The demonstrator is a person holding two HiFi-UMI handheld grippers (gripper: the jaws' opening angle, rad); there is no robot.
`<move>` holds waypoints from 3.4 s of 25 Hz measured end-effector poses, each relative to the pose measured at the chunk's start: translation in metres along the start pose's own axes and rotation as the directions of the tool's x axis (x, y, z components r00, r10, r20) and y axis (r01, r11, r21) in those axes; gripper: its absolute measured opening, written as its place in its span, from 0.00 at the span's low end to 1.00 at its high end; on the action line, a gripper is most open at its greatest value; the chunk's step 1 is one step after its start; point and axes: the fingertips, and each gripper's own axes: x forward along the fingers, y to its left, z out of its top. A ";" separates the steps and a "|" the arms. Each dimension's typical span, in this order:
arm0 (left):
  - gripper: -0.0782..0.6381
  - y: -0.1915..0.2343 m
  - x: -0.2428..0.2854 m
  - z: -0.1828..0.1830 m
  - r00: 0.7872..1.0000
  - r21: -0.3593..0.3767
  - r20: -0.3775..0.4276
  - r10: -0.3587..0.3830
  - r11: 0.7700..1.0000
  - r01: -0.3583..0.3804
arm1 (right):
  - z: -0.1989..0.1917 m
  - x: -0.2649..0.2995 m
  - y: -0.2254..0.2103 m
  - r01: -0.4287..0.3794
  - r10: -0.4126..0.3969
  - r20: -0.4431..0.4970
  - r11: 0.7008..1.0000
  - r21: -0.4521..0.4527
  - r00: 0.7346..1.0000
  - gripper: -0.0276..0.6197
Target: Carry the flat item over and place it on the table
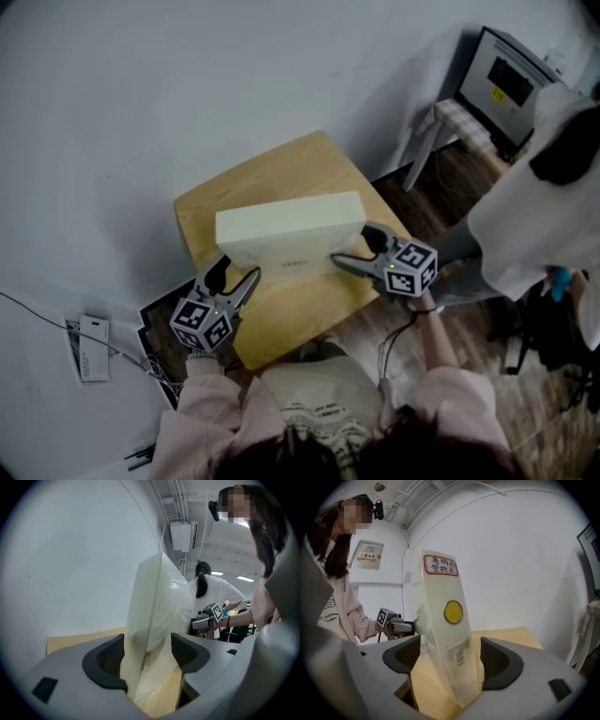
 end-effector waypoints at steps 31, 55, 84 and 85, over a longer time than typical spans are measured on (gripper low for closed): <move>0.15 -0.066 -0.064 -0.002 0.987 0.034 0.059 0.146 0.988 -0.149 | 0.006 -0.065 0.060 -0.049 0.048 0.113 0.999 0.009 0.992 0.13; 0.10 -0.150 -0.080 0.000 0.989 0.056 0.094 0.112 0.991 -0.118 | 0.013 -0.104 0.132 -0.168 0.174 0.155 0.984 -0.055 0.972 0.02; 0.10 -0.143 -0.056 0.012 0.997 0.106 0.074 -0.016 0.994 0.008 | 0.027 -0.078 0.147 -0.153 0.171 0.185 0.983 -0.106 0.968 0.02; 0.10 -0.143 -0.056 0.012 0.997 0.108 0.074 -0.018 0.994 0.010 | 0.028 -0.077 0.148 -0.155 0.174 0.187 0.982 -0.109 0.967 0.02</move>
